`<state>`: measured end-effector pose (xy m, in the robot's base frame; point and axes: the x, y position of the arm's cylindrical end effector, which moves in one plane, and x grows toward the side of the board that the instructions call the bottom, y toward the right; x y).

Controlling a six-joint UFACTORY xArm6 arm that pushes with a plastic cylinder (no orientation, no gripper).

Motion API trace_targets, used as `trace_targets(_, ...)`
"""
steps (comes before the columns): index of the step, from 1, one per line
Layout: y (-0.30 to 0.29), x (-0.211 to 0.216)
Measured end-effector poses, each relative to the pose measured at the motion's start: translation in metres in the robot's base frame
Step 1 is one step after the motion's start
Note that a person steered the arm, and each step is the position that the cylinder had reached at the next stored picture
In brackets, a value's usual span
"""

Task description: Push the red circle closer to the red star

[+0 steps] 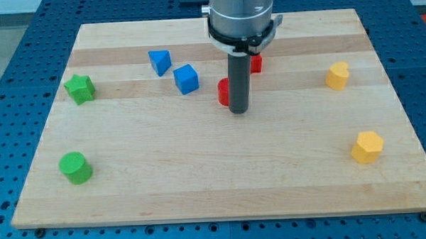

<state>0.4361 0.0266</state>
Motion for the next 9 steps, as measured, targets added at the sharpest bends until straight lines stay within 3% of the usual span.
trace_targets(3,0.0,-0.026)
trace_targets(4,0.001,0.013)
trace_targets(9,-0.048,0.009)
